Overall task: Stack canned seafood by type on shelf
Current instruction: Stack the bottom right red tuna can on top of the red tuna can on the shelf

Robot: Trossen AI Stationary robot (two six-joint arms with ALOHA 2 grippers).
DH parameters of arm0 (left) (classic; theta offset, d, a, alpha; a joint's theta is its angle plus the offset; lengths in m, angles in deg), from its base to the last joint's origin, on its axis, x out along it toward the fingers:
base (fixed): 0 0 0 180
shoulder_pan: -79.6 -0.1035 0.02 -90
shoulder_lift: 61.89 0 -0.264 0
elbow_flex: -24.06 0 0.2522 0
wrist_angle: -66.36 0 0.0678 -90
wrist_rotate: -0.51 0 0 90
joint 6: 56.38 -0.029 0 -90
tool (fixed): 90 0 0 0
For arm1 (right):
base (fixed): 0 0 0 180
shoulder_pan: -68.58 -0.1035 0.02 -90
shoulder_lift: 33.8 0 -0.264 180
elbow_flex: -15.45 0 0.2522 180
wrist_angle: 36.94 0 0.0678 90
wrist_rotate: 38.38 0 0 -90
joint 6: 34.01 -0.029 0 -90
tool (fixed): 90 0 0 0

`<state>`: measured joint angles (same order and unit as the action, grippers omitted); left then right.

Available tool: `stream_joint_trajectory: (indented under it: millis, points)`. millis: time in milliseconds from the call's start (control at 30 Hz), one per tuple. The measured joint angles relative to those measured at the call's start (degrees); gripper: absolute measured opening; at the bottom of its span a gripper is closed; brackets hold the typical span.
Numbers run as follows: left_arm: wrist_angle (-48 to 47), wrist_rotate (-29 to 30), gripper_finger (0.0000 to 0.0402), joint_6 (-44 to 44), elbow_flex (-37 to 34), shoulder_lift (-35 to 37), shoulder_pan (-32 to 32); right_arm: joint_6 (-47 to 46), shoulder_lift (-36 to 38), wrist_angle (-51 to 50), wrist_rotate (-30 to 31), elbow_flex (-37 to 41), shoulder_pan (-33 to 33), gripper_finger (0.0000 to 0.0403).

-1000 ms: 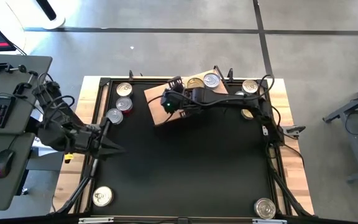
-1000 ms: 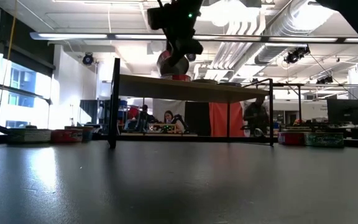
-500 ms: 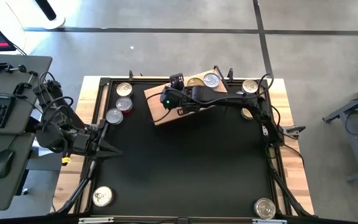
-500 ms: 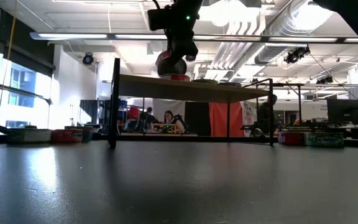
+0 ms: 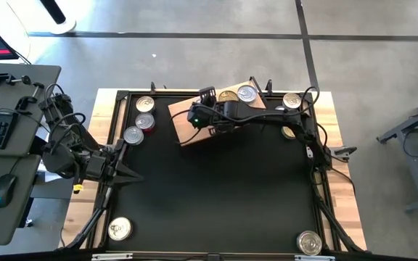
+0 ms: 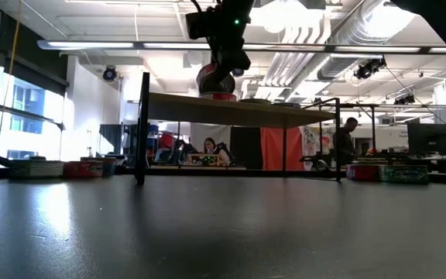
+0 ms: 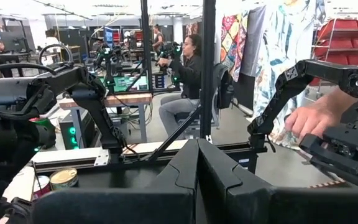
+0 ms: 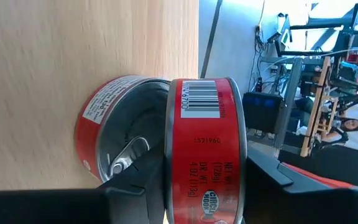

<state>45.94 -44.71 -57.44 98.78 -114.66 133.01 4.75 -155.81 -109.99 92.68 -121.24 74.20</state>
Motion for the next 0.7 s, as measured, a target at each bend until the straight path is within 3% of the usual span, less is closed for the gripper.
stream_joint_trajectory:
  millis: [367,700]
  points:
    - [-0.99,-0.01,0.0000,0.42,0.01,-0.04,0.00,0.66,0.24,-0.45,-6.38,-0.11,-0.15,0.0146]
    - [-2.30,-0.01,0.0000,0.99,0.01,-0.04,-0.02,-4.26,0.26,-1.09,-3.30,-0.11,-0.04,0.0146]
